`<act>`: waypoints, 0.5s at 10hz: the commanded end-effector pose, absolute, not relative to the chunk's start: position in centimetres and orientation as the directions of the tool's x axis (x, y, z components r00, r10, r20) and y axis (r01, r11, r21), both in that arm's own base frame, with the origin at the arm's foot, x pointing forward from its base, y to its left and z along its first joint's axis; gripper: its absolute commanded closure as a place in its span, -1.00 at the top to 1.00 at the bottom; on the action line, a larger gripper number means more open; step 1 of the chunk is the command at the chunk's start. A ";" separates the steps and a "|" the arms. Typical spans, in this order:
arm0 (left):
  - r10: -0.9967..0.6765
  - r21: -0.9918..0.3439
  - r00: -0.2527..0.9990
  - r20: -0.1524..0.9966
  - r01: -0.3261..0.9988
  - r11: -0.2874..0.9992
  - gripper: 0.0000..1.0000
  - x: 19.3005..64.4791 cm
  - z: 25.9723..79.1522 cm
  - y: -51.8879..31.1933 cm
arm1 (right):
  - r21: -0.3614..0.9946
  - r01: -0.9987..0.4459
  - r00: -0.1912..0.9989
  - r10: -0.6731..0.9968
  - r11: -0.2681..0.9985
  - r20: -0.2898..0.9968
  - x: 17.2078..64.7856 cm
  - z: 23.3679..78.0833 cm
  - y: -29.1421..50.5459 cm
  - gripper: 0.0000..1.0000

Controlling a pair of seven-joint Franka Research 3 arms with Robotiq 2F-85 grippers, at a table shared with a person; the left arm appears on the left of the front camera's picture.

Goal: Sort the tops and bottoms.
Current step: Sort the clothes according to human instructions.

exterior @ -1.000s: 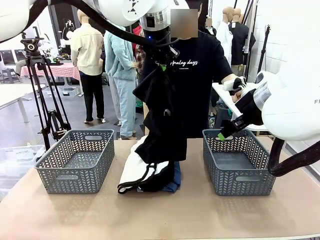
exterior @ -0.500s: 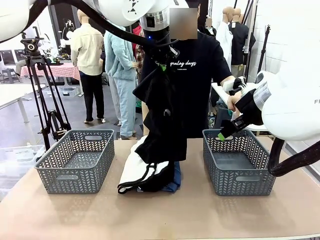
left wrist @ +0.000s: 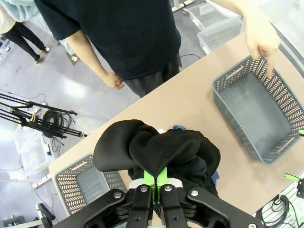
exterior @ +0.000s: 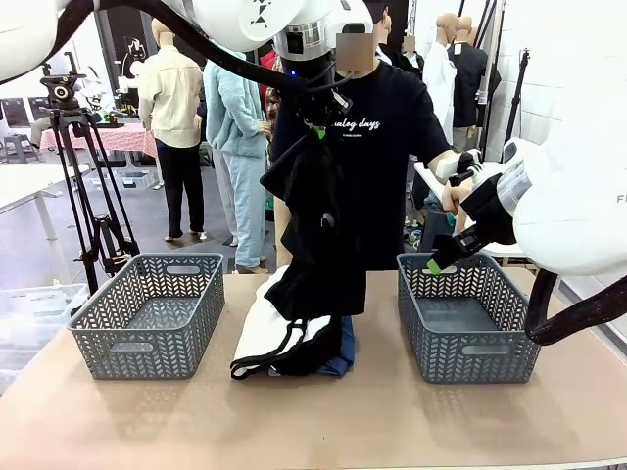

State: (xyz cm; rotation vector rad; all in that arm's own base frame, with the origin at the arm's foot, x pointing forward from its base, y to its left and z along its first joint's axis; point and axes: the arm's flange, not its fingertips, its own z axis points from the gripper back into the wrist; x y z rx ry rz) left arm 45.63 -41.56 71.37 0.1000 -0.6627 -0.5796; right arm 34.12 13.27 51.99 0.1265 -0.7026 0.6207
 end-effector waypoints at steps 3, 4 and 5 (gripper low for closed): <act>-0.529 0.257 0.631 0.567 0.475 0.841 -1.00 45.6 72.0 -41.3 | -0.038 -0.470 0.586 0.344 0.882 0.734 28.4 57.0 8.4 1.00; -0.529 0.257 0.631 0.567 0.475 0.841 -1.00 45.6 72.0 -41.3 | -0.046 -0.445 0.587 0.330 0.894 0.739 27.7 57.4 7.8 1.00; -0.529 0.257 0.631 0.567 0.475 0.841 -1.00 45.6 72.0 -41.3 | -0.044 -0.438 0.600 0.328 0.898 0.729 27.8 57.4 7.5 1.00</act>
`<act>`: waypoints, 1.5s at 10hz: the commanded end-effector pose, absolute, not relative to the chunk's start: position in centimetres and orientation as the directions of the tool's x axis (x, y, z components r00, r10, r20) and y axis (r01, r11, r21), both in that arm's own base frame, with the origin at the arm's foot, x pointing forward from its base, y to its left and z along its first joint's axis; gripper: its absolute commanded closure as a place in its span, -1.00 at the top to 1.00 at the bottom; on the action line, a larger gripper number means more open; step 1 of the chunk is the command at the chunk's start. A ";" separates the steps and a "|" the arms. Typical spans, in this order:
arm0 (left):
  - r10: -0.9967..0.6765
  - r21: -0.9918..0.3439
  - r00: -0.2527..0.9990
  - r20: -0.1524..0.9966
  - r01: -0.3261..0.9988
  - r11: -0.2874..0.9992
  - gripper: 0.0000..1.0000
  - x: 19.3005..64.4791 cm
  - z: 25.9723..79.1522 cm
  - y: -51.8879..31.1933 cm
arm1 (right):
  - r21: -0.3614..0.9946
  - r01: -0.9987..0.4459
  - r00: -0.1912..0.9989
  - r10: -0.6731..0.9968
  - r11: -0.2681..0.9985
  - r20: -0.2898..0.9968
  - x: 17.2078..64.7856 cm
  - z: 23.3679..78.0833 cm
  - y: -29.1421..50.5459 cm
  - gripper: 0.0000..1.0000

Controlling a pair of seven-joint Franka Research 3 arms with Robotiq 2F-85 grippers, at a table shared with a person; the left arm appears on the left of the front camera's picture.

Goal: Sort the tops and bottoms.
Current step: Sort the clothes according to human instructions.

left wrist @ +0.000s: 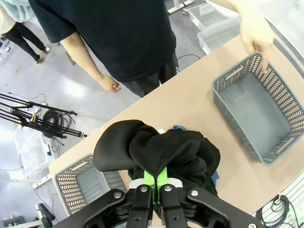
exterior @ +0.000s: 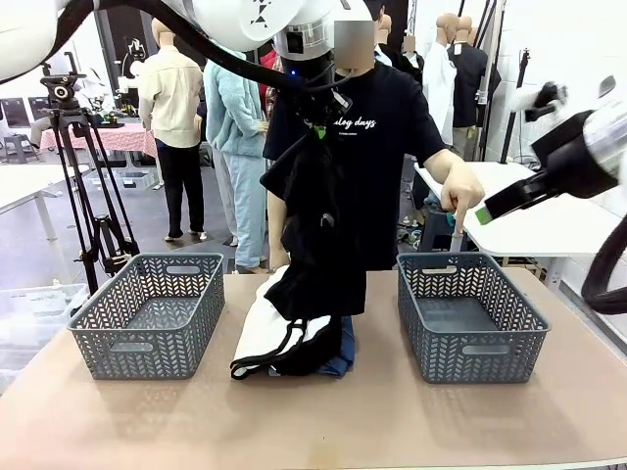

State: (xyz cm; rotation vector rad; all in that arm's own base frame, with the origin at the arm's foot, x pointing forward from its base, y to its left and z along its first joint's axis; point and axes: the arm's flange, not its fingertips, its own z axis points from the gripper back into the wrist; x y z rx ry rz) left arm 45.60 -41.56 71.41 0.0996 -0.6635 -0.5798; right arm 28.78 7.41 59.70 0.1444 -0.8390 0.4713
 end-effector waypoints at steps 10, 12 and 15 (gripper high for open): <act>-0.410 0.015 0.441 0.798 0.666 0.746 -1.00 53.0 79.8 -54.7 | -0.056 -0.446 0.583 0.338 0.893 0.739 28.6 59.8 7.0 1.00; -0.425 0.042 0.440 0.791 0.654 0.755 -1.00 50.3 75.5 -51.4 | -0.056 -0.446 0.583 0.338 0.893 0.739 28.6 59.8 7.0 1.00; -0.384 0.029 0.411 0.827 0.650 0.759 -1.00 49.3 76.0 -52.1 | -0.056 -0.446 0.583 0.338 0.893 0.739 28.6 59.8 7.0 1.00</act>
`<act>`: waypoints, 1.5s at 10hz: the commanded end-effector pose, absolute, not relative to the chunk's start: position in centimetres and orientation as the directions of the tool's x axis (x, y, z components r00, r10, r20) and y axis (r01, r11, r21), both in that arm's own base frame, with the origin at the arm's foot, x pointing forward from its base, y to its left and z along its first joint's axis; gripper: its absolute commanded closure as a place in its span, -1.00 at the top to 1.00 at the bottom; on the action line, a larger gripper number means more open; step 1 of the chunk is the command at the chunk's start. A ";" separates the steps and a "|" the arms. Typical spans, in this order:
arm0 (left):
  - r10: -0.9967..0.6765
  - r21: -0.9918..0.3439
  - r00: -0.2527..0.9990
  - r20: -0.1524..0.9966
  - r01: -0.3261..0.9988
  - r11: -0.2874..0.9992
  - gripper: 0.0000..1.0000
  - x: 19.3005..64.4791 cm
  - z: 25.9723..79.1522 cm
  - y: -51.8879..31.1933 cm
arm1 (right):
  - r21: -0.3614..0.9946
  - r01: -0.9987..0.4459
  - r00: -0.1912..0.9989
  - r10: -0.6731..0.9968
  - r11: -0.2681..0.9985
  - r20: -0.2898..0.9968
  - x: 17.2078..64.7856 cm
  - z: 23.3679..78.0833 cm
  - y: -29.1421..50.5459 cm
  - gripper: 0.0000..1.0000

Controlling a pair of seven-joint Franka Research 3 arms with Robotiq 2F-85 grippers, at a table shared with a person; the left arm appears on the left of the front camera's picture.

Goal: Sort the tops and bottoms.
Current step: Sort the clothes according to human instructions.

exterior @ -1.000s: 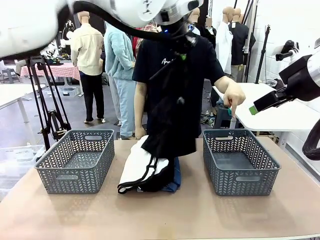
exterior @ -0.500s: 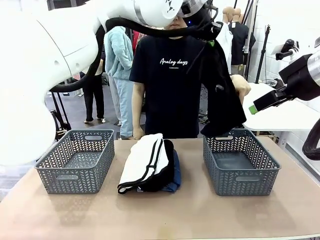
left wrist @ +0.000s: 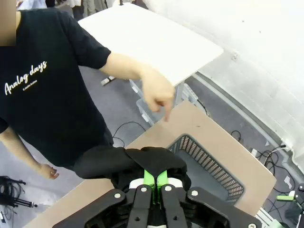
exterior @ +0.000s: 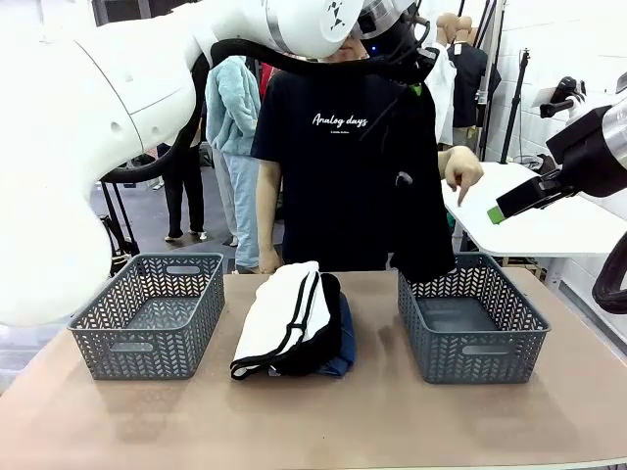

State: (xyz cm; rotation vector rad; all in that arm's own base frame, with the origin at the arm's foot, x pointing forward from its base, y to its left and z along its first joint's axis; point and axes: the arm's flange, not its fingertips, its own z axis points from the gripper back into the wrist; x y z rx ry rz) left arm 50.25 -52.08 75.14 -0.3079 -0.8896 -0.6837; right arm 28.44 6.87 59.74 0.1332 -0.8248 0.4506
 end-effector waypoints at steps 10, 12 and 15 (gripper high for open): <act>-0.261 -0.189 0.436 0.861 0.752 0.632 -1.00 49.0 74.8 -57.6 | -0.056 -0.446 0.583 0.338 0.893 0.739 28.6 59.8 7.0 1.00; -0.278 -0.223 0.503 0.818 0.724 0.652 -1.00 48.2 70.0 -57.5 | -0.056 -0.446 0.583 0.338 0.893 0.739 28.6 59.8 7.0 1.00; -0.300 -0.219 0.549 0.780 0.689 0.691 -1.00 48.2 64.9 -57.4 | -0.056 -0.446 0.583 0.338 0.893 0.739 28.6 59.8 7.0 1.00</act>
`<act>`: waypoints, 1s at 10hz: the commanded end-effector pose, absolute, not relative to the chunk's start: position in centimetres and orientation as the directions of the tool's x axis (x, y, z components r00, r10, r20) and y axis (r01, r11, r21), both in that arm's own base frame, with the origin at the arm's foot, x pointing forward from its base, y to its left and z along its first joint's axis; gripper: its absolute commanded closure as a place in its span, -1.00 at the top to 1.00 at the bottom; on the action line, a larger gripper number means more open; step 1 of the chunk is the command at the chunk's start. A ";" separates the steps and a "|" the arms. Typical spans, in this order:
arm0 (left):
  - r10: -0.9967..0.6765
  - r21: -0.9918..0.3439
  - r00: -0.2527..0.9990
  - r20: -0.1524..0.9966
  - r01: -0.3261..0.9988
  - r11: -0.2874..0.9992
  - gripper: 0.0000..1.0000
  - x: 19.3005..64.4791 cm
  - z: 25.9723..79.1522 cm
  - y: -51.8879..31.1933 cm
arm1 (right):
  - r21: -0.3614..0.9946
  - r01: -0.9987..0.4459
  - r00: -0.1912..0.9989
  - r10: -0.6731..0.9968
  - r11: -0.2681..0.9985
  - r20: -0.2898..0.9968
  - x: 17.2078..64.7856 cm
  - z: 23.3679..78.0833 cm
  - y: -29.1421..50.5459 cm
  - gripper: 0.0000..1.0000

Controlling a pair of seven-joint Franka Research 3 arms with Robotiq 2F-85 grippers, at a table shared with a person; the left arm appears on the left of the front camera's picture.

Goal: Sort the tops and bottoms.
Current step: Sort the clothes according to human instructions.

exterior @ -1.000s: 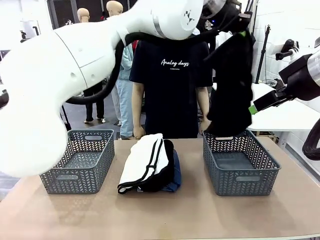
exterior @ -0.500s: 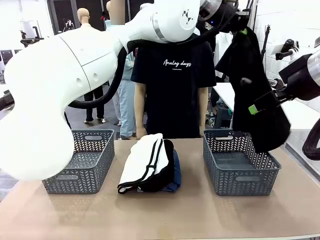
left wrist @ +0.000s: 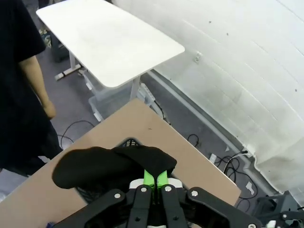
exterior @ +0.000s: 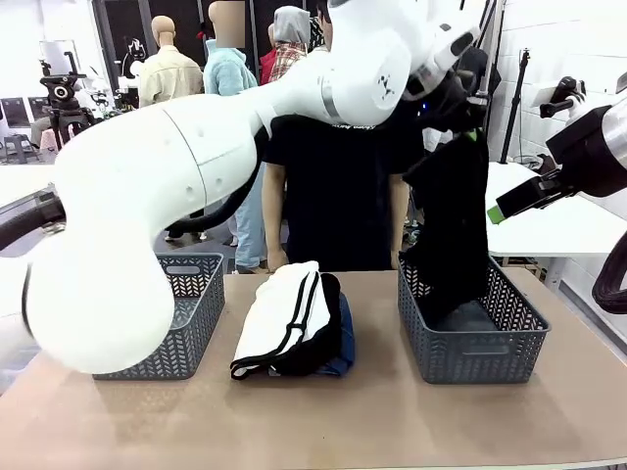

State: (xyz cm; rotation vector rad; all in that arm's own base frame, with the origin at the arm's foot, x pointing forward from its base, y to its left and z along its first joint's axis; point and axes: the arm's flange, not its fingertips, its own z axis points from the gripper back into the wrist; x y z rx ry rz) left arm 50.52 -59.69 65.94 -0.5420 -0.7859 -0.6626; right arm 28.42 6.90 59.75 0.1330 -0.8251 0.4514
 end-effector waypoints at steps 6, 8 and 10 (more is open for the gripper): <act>-0.393 -0.238 0.570 0.722 0.737 0.633 -1.00 50.2 62.9 -61.1 | -0.056 -0.446 0.583 0.338 0.893 0.739 28.6 59.8 7.0 1.00; -0.437 -0.277 0.626 0.646 0.725 0.631 -1.00 49.7 56.5 -62.1 | -0.056 -0.446 0.583 0.338 0.893 0.739 28.6 59.8 7.0 1.00; -0.484 -0.237 0.672 0.560 0.690 0.684 -1.00 49.3 52.1 -61.6 | -0.056 -0.446 0.583 0.338 0.893 0.739 28.6 59.8 7.0 1.00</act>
